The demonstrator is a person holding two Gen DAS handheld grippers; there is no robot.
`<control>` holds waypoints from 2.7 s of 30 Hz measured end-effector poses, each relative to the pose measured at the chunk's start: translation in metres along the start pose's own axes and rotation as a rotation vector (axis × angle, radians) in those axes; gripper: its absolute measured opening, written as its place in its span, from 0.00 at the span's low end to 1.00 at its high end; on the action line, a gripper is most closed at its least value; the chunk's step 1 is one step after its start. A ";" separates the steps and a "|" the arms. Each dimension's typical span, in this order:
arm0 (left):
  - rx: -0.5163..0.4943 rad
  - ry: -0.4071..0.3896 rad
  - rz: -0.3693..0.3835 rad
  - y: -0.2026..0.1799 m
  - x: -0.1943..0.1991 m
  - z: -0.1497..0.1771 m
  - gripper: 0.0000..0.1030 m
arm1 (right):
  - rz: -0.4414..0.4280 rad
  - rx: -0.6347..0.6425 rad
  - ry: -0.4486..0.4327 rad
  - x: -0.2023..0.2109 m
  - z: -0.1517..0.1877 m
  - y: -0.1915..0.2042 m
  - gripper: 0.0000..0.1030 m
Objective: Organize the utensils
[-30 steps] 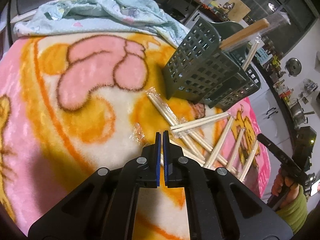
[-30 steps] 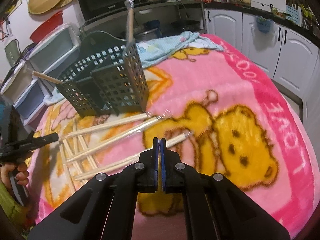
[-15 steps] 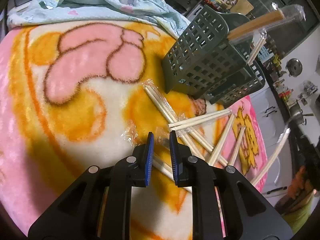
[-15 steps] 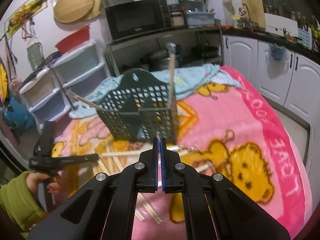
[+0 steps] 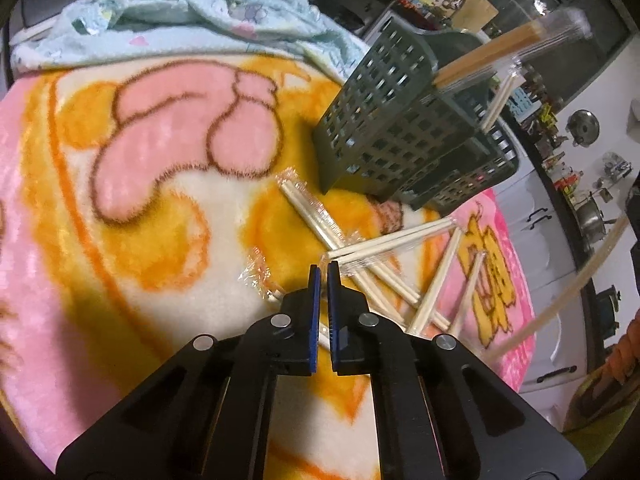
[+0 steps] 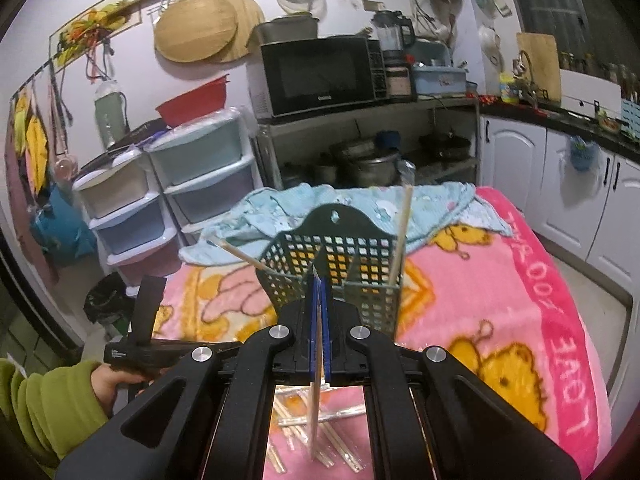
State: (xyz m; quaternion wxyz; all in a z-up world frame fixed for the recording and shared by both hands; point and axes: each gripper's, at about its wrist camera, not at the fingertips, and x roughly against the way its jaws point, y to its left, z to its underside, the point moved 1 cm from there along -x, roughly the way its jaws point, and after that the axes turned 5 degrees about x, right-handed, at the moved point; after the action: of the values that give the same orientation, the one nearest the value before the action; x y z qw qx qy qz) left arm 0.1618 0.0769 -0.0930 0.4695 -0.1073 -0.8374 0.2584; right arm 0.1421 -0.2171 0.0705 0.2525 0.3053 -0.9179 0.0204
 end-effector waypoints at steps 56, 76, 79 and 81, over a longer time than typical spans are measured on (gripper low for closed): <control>-0.408 -0.514 0.181 -0.212 0.158 -0.117 0.00 | 0.070 0.049 -0.311 0.056 -0.129 -0.015 0.02; -0.368 -0.479 0.093 -0.181 0.113 -0.135 0.00 | 0.076 0.030 -0.274 -0.010 -0.143 -0.034 0.02; -0.361 -0.455 0.086 -0.176 0.101 -0.131 0.00 | 0.079 0.013 -0.244 -0.023 -0.135 -0.039 0.02; -0.357 -0.444 0.080 -0.172 0.095 -0.129 0.00 | 0.083 0.009 -0.230 -0.029 -0.129 -0.042 0.02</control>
State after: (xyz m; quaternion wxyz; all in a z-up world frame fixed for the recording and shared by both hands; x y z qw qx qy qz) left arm 0.2308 0.0146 0.1231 0.2379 -0.1621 -0.9471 0.1421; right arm 0.2442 -0.2101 0.1647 0.1430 0.2685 -0.9526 -0.0004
